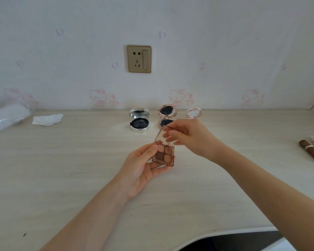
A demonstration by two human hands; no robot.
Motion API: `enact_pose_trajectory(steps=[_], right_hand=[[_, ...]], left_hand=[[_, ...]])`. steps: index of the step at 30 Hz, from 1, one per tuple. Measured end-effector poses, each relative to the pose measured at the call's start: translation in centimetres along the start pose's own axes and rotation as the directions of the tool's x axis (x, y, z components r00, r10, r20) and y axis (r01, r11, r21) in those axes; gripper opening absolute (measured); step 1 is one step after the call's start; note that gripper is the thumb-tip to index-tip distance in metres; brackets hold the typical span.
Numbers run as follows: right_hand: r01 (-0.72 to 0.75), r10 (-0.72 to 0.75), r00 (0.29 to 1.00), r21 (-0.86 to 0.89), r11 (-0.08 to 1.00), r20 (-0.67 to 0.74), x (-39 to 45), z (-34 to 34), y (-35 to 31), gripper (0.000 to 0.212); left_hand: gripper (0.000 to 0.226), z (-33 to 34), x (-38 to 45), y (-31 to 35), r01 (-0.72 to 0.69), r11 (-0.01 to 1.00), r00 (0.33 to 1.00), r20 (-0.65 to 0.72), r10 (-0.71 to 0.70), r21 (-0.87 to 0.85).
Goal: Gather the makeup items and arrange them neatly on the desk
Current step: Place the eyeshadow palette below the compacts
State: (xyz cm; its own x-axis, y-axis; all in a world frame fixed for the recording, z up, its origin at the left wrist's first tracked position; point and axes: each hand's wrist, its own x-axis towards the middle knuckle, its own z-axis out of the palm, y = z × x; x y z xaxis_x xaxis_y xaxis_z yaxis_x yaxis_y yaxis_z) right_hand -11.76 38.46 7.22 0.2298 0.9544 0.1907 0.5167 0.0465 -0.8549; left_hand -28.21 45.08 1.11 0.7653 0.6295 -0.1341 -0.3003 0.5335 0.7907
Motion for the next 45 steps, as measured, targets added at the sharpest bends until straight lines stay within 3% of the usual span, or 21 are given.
enact_pose_trajectory(steps=[4,8,12,16,18,21,31,37,42,45], right_hand=[[-0.036,0.038,0.999,-0.07,0.997,0.026,0.9,0.2,0.4,0.015],[-0.079,0.085,0.995,-0.115,0.99,0.048,1.5,0.4,0.9,0.016],[-0.09,0.104,0.991,-0.162,0.983,0.083,1.9,0.5,1.5,0.014],[-0.105,0.121,0.989,-0.163,0.981,0.09,2.1,0.9,1.9,0.015],[-0.1,0.114,0.99,-0.167,0.981,0.079,2.1,1.1,2.0,0.014],[-0.09,0.107,0.991,-0.199,0.976,0.076,1.9,1.4,2.4,0.016],[-0.1,0.105,0.991,-0.069,0.993,0.077,0.9,2.0,3.0,0.018],[-0.224,0.215,0.971,0.081,0.971,0.108,1.4,1.8,2.7,0.021],[-0.243,0.238,0.968,0.057,0.968,0.086,1.0,1.8,2.8,0.027],[-0.245,0.24,0.969,-0.111,0.963,-0.056,-0.4,2.1,3.4,0.035]], left_hand=[[0.029,-0.2,0.3,0.1,-0.093,0.974,0.973,-0.19,0.133,0.205],[0.035,-1.2,0.3,1.0,-0.148,0.851,0.954,-0.155,0.258,0.504],[0.042,-2.4,0.4,2.0,-0.162,0.491,0.946,-0.008,0.325,0.856],[0.054,-2.6,0.3,2.1,-0.229,0.162,0.935,0.171,0.311,0.96],[0.054,-2.6,0.3,1.8,-0.245,0.097,0.928,0.205,0.31,0.965],[0.051,-2.7,0.1,1.4,-0.237,0.08,0.93,0.202,0.307,0.968],[0.041,-2.8,-0.3,1.1,-0.252,0.041,0.894,0.216,0.393,0.967],[0.041,-2.7,-0.3,1.1,-0.249,0.045,0.895,0.212,0.393,0.967],[0.04,-2.9,-0.4,1.0,-0.251,0.06,0.892,0.207,0.401,0.966],[0.04,-2.9,-0.4,0.9,-0.257,0.053,0.889,0.214,0.405,0.965]])
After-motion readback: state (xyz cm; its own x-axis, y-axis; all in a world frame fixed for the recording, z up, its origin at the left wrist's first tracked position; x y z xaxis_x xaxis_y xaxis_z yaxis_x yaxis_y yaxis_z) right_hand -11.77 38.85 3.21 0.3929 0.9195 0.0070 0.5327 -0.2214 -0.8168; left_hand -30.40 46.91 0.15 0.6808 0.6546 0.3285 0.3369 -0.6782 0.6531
